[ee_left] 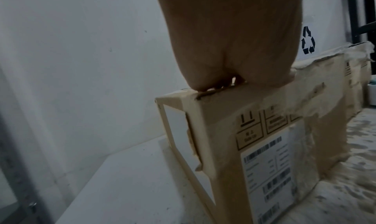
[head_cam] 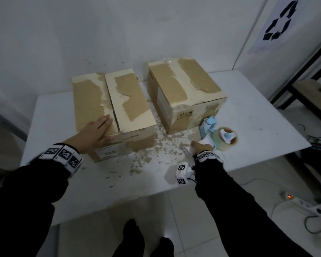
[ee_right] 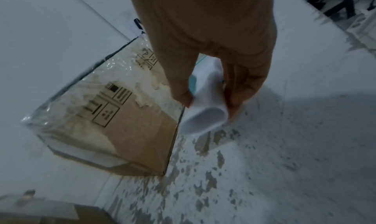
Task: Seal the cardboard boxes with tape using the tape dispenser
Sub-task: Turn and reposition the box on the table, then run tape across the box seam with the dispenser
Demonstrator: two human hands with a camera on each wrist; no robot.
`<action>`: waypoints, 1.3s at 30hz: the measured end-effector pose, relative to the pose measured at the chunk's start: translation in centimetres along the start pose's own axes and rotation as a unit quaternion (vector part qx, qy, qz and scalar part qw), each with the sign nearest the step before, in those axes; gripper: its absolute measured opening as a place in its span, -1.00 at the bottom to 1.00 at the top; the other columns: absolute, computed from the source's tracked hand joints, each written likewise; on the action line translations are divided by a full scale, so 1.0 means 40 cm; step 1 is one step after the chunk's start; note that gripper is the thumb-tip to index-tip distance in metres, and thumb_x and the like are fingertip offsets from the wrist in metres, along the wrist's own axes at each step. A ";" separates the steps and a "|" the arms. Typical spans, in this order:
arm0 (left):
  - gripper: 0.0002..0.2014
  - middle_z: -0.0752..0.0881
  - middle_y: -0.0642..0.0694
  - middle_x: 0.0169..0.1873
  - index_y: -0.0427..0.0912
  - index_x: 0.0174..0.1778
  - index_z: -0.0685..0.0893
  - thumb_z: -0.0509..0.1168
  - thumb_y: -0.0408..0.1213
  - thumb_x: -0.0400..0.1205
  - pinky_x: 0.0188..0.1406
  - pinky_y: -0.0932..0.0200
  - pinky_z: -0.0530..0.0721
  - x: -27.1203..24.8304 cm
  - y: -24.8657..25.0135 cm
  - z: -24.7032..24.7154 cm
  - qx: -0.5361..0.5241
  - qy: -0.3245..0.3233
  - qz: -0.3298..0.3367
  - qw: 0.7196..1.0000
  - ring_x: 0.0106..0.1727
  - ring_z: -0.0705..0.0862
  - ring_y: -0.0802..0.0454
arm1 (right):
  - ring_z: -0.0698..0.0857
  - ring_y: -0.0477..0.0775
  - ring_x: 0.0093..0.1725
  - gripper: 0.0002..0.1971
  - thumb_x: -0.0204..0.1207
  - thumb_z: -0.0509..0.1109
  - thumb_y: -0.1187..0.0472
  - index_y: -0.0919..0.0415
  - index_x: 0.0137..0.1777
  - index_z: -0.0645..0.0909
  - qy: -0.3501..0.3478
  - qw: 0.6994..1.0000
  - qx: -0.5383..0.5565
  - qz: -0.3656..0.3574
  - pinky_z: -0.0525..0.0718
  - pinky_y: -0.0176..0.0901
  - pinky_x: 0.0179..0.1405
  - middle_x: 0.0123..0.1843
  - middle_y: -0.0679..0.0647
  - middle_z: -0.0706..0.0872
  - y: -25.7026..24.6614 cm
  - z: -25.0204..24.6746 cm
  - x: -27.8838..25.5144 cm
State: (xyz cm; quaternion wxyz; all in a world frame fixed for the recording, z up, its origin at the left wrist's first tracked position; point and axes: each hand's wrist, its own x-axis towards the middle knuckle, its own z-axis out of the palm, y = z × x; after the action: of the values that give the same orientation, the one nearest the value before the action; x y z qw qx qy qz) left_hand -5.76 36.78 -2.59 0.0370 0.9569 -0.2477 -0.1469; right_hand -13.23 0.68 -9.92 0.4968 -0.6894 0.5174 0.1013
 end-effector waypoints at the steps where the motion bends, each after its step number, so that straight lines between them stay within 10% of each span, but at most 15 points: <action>1: -0.35 -0.06 -0.15 0.65 -0.25 0.63 -0.02 0.03 -0.02 0.70 0.62 -0.04 0.03 -0.004 0.006 0.003 -0.002 0.000 -0.004 1.000 0.67 -0.04 -0.05 | 0.59 0.17 -0.16 -0.52 0.42 0.39 -0.02 0.32 0.21 0.53 0.000 1.000 0.013 0.007 0.50 -0.08 -0.20 -0.07 0.19 0.60 -0.010 -0.014 -0.019; 9: -0.27 -0.17 -0.13 0.65 -0.25 0.64 -0.11 0.01 0.07 0.68 0.63 -0.04 -0.08 -0.028 0.078 -0.012 -0.047 -0.033 -0.066 0.996 0.67 -0.16 0.00 | 0.55 0.10 -0.37 -0.90 0.49 0.16 0.43 0.29 -0.05 0.43 -0.043 0.900 0.434 -0.008 0.65 -0.11 -0.41 -0.24 0.20 0.52 0.010 -0.090 -0.045; 16: -0.28 -0.06 -0.05 0.66 -0.08 0.65 0.01 0.07 0.14 0.64 0.62 -0.01 -0.01 -0.037 0.170 -0.078 -0.165 0.060 -0.066 0.982 0.66 -0.06 -0.01 | 0.52 0.13 -0.71 -0.63 -0.05 0.21 0.43 0.33 -0.16 0.48 -0.013 0.898 0.414 -0.150 0.58 -0.10 -0.59 -0.41 0.32 0.51 0.017 -0.119 -0.103; 25: -0.50 0.41 -0.01 0.48 -0.08 0.47 0.45 0.07 0.08 0.67 0.36 0.17 0.40 -0.037 0.333 -0.212 -0.293 0.145 -0.004 0.945 0.45 0.42 0.07 | 0.39 0.09 -0.69 -0.76 0.13 0.12 0.57 0.28 -0.26 0.36 -0.185 0.862 0.342 -0.324 0.44 -0.21 -0.68 -0.40 0.17 0.36 -0.132 -0.117 -0.270; 28: -0.48 0.53 -0.05 0.40 -0.15 0.44 0.48 0.05 0.10 0.68 0.36 0.10 0.50 -0.037 0.359 -0.249 -0.430 0.151 -0.034 0.889 0.34 0.54 0.06 | 0.39 0.09 -0.68 -0.76 0.00 0.17 0.49 0.27 -0.31 0.35 -0.228 0.849 0.324 -0.349 0.44 -0.20 -0.65 -0.43 0.18 0.35 -0.174 -0.089 -0.316; 36: -0.44 0.70 -0.25 0.10 -0.36 0.36 0.44 0.01 0.08 0.70 0.10 0.18 0.72 -0.051 0.384 -0.338 -0.790 0.137 -0.043 0.596 0.08 0.73 -0.09 | 0.41 0.03 -0.69 -0.76 -0.04 0.16 0.48 0.30 -0.32 0.38 -0.289 0.813 0.273 -0.426 0.43 -0.25 -0.69 -0.63 0.02 0.47 -0.241 -0.023 -0.402; 39: -0.47 0.71 -0.26 0.03 -0.42 0.33 0.49 0.03 0.01 0.72 0.05 0.26 0.70 -0.058 0.378 -0.348 -0.825 0.164 -0.027 0.541 0.03 0.73 -0.02 | 0.43 0.07 -0.70 -0.75 -0.07 0.19 0.47 0.32 -0.32 0.40 -0.280 0.810 0.258 -0.446 0.45 -0.19 -0.65 -0.57 0.13 0.47 -0.256 -0.007 -0.413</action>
State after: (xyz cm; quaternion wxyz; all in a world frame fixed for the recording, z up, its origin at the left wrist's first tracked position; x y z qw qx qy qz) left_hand -10.52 24.66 13.45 0.8456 0.5178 0.0189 -0.1280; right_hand -12.35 10.28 6.93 0.7703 -0.6326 -0.0013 -0.0799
